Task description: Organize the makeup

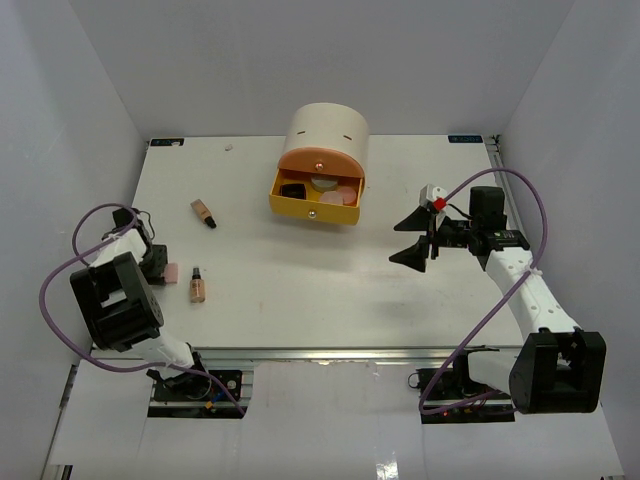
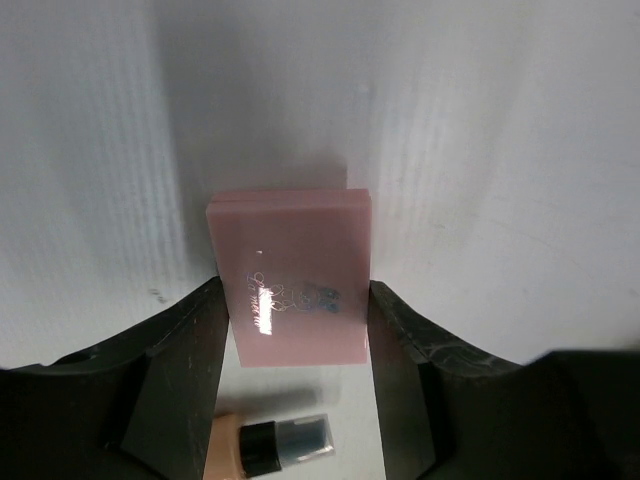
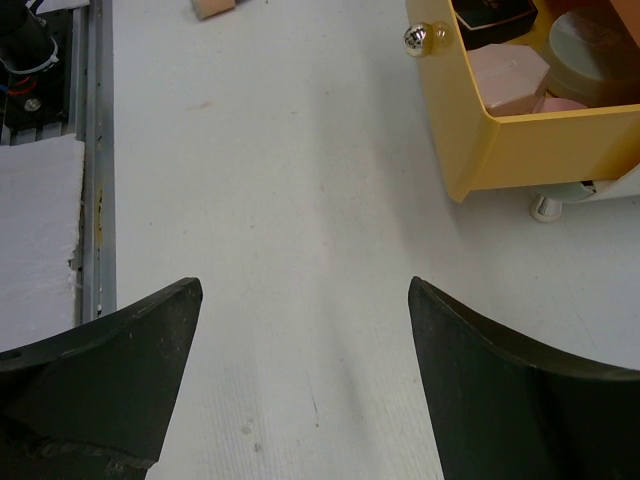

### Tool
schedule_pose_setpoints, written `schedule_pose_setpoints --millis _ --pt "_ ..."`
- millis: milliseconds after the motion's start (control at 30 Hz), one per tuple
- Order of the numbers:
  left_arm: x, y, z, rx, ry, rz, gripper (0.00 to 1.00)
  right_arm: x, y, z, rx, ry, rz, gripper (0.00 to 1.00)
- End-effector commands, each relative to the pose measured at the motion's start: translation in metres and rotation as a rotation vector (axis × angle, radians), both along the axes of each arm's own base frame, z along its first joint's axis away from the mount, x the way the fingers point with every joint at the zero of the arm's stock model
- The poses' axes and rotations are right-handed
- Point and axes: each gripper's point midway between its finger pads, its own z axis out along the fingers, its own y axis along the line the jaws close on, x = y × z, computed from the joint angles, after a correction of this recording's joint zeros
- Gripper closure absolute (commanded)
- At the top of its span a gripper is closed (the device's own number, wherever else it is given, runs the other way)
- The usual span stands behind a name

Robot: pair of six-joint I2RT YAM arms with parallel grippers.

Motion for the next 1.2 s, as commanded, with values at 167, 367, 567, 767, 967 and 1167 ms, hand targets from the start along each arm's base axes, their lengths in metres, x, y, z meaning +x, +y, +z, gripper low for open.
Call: schedule_pose_setpoints --millis 167,367,567,767,967,1167 --pt "0.087 -0.037 0.131 0.096 -0.513 -0.414 0.95 -0.014 0.002 0.012 0.045 -0.044 0.050 0.10" --pt "0.129 -0.141 0.176 -0.044 -0.741 -0.800 1.00 -0.013 0.002 0.011 0.042 -0.042 0.046 0.10" --pt "0.137 -0.232 0.229 -0.079 -0.855 -0.922 1.00 -0.014 0.002 0.010 0.042 -0.044 0.047 0.10" --pt "0.134 -0.293 0.284 -0.113 -0.983 -0.955 1.00 -0.015 0.002 0.008 0.041 -0.043 0.047 0.10" --pt "0.144 -0.323 0.267 -0.160 -0.936 -0.892 1.00 -0.014 0.002 0.007 0.038 -0.040 0.045 0.10" --pt "0.151 -0.341 0.245 -0.177 -0.882 -0.903 0.74 -0.014 0.002 0.006 0.038 -0.041 0.046 0.10"
